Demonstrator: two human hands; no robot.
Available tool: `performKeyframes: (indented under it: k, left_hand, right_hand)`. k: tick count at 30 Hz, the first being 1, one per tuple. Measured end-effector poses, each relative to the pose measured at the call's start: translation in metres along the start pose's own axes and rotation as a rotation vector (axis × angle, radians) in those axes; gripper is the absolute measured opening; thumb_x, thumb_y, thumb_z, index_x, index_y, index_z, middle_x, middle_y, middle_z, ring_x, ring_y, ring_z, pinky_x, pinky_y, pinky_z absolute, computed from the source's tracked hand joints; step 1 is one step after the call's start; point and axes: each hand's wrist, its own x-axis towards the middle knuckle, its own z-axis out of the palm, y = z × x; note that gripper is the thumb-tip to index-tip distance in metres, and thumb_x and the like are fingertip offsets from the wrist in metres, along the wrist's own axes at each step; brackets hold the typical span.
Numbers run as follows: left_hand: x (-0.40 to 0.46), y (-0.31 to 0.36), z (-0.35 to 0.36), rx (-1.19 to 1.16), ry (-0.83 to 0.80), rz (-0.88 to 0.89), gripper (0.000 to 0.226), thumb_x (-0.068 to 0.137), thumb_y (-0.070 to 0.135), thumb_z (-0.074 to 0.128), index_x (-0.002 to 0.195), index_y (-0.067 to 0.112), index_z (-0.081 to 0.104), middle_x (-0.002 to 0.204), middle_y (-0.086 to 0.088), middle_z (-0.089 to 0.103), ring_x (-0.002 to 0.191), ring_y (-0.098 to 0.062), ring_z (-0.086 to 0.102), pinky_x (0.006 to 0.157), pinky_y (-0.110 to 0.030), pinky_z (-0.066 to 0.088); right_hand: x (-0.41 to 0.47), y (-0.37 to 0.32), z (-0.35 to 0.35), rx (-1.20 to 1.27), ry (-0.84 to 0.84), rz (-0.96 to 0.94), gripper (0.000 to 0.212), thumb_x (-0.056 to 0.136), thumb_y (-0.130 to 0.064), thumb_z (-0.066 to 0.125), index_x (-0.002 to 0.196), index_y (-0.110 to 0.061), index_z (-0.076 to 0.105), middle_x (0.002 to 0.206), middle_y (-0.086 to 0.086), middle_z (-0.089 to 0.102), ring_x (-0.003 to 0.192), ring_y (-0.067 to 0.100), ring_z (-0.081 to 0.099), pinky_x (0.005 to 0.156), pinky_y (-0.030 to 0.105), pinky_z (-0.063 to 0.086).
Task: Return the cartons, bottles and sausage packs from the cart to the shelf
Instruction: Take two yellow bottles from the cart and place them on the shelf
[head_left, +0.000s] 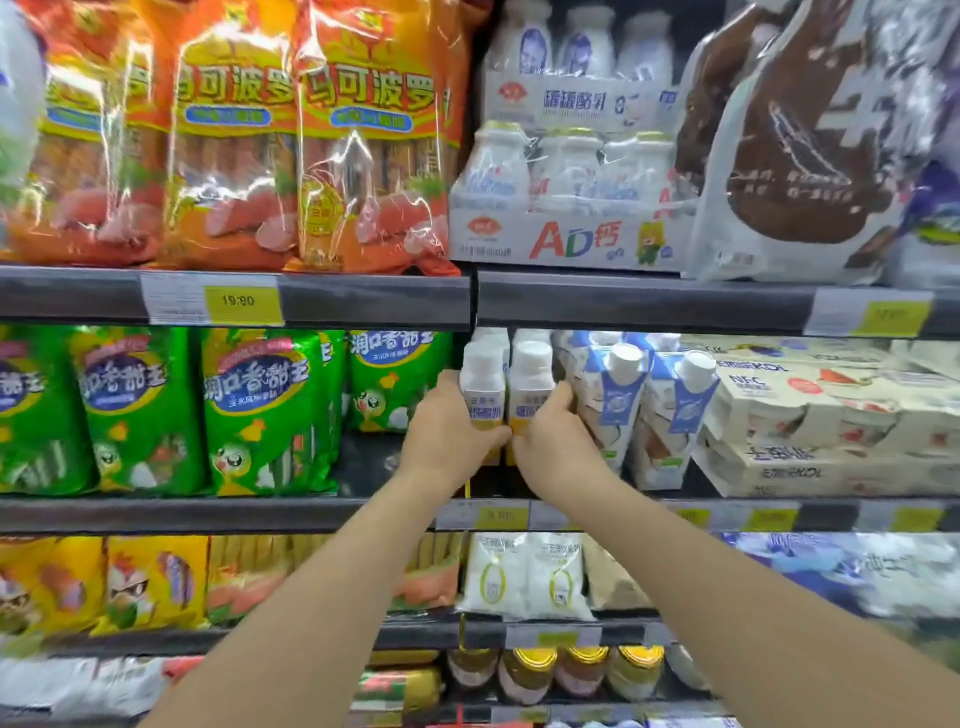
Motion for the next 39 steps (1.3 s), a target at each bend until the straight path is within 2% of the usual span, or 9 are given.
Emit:
performKeyframes:
  k: [4, 6, 9, 12, 16, 19, 25, 31, 39]
  left_hand:
    - [0.001, -0.002, 0.004, 0.044, -0.007, 0.020, 0.069, 0.063, 0.033, 0.091, 0.114, 0.010, 0.051, 0.110, -0.009, 0.069, 0.103, -0.029, 0.064, 0.080, -0.035, 0.050]
    - [0.004, -0.002, 0.007, 0.063, -0.001, 0.026, 0.070, 0.062, 0.037, 0.091, 0.113, 0.011, 0.051, 0.110, -0.008, 0.069, 0.104, -0.029, 0.064, 0.078, -0.035, 0.050]
    - [0.007, -0.001, 0.012, 0.063, 0.008, 0.025, 0.070, 0.062, 0.043, 0.089, 0.113, 0.013, 0.051, 0.108, -0.005, 0.069, 0.103, -0.026, 0.065, 0.079, -0.037, 0.052]
    - [0.011, 0.002, 0.018, 0.065, 0.022, 0.016, 0.072, 0.062, 0.050, 0.087, 0.115, 0.017, 0.049, 0.107, -0.003, 0.069, 0.101, -0.026, 0.066, 0.081, -0.042, 0.056]
    - [0.014, 0.002, 0.024, 0.070, 0.016, -0.005, 0.071, 0.064, 0.051, 0.085, 0.115, 0.018, 0.047, 0.108, -0.002, 0.067, 0.101, -0.025, 0.065, 0.079, -0.046, 0.057]
    - [0.015, -0.002, 0.026, 0.092, 0.057, -0.004, 0.071, 0.064, 0.051, 0.085, 0.112, 0.018, 0.046, 0.109, -0.002, 0.065, 0.102, -0.025, 0.063, 0.078, -0.047, 0.056]
    - [0.020, -0.004, 0.026, 0.154, 0.075, -0.005, 0.077, 0.064, 0.050, 0.085, 0.118, 0.010, 0.046, 0.118, -0.009, 0.056, 0.112, -0.028, 0.052, 0.085, -0.041, 0.047]
    - [0.021, -0.003, 0.025, 0.173, 0.053, 0.012, 0.077, 0.067, 0.050, 0.084, 0.121, 0.010, 0.045, 0.121, -0.008, 0.055, 0.113, -0.027, 0.052, 0.084, -0.039, 0.045]
    - [0.018, -0.002, 0.028, 0.186, 0.063, 0.056, 0.079, 0.065, 0.053, 0.084, 0.122, 0.012, 0.047, 0.117, -0.007, 0.058, 0.108, -0.026, 0.059, 0.084, -0.040, 0.052]
  right_hand:
    - [-0.008, 0.005, 0.006, -0.028, -0.091, 0.086, 0.075, 0.099, -0.017, 0.049, 0.155, -0.003, 0.002, 0.140, 0.020, 0.048, 0.117, 0.034, 0.056, 0.089, 0.038, 0.048]
    - [-0.016, 0.005, 0.015, 0.080, -0.132, 0.130, 0.084, 0.098, -0.019, 0.054, 0.156, -0.012, -0.006, 0.158, 0.012, 0.029, 0.131, 0.032, 0.048, 0.102, 0.042, 0.047]
    - [-0.026, 0.003, 0.026, 0.148, -0.150, 0.058, 0.094, 0.097, -0.018, 0.059, 0.156, -0.009, -0.013, 0.166, 0.007, -0.008, 0.152, 0.026, 0.015, 0.121, 0.041, 0.024]
    - [-0.020, 0.001, 0.023, 0.161, -0.151, 0.070, 0.097, 0.096, -0.017, 0.060, 0.155, -0.005, -0.016, 0.164, 0.008, -0.024, 0.154, 0.022, -0.002, 0.124, 0.034, 0.013]
    - [-0.016, 0.004, 0.017, 0.130, -0.158, 0.072, 0.097, 0.097, -0.021, 0.059, 0.155, -0.006, -0.018, 0.163, 0.006, -0.026, 0.152, 0.017, -0.014, 0.119, 0.027, 0.005]
    - [-0.018, 0.009, 0.019, 0.137, -0.165, 0.062, 0.095, 0.096, -0.021, 0.060, 0.156, -0.007, -0.013, 0.164, 0.006, -0.024, 0.152, 0.018, -0.013, 0.121, 0.031, 0.008]
    - [-0.017, 0.011, 0.023, 0.122, -0.169, 0.046, 0.088, 0.091, -0.021, 0.065, 0.153, -0.002, 0.005, 0.163, 0.014, -0.001, 0.150, 0.028, 0.015, 0.121, 0.043, 0.025]
    - [-0.014, 0.009, 0.017, 0.061, -0.206, 0.046, 0.092, 0.095, -0.024, 0.060, 0.156, -0.001, -0.006, 0.163, 0.014, -0.023, 0.153, 0.024, -0.011, 0.121, 0.032, 0.006]
    - [-0.014, 0.008, 0.018, 0.010, -0.236, 0.048, 0.099, 0.096, -0.027, 0.060, 0.155, -0.001, -0.015, 0.161, 0.016, -0.030, 0.153, 0.025, -0.015, 0.121, 0.032, 0.006]
